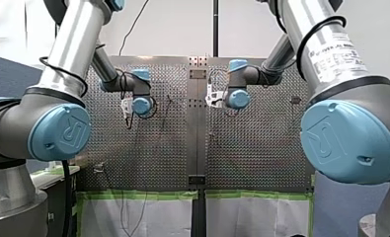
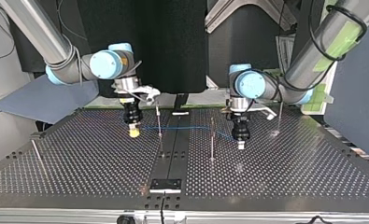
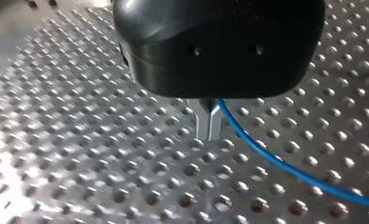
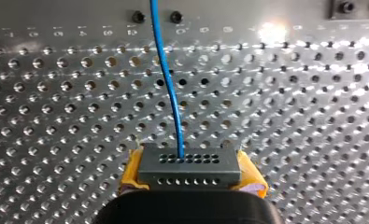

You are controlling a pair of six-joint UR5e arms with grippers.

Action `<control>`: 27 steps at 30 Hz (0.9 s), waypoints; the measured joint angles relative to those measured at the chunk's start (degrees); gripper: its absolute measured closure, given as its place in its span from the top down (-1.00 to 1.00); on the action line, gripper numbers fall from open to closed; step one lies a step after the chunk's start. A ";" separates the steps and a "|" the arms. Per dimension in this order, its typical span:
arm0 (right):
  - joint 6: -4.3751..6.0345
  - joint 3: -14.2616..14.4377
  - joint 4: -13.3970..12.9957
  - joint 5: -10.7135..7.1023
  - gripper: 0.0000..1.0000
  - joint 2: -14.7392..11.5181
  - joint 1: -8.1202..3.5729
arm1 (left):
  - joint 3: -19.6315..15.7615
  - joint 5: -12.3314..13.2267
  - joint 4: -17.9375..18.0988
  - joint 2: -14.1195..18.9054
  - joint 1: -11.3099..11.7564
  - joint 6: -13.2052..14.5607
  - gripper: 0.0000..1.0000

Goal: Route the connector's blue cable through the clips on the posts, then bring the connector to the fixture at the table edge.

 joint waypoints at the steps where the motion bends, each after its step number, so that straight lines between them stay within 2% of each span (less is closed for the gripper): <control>1: 0.00 -0.24 0.03 -0.08 -1.00 0.34 -0.03 | 0.61 0.01 -0.30 -0.62 0.06 0.02 -1.00; 11: 0.05 -3.06 0.68 -0.59 -1.00 2.62 -0.66 | 4.87 0.11 -1.35 -2.20 0.15 -0.15 -1.00; 20: 0.09 -5.98 2.01 -1.14 -1.00 4.11 -1.16 | 5.37 -0.04 -2.00 -2.26 0.16 -0.18 -1.00; 27: 0.07 -6.82 2.34 -1.44 -1.00 4.76 -1.22 | 5.38 -0.15 -2.49 -2.24 0.20 -0.16 -1.00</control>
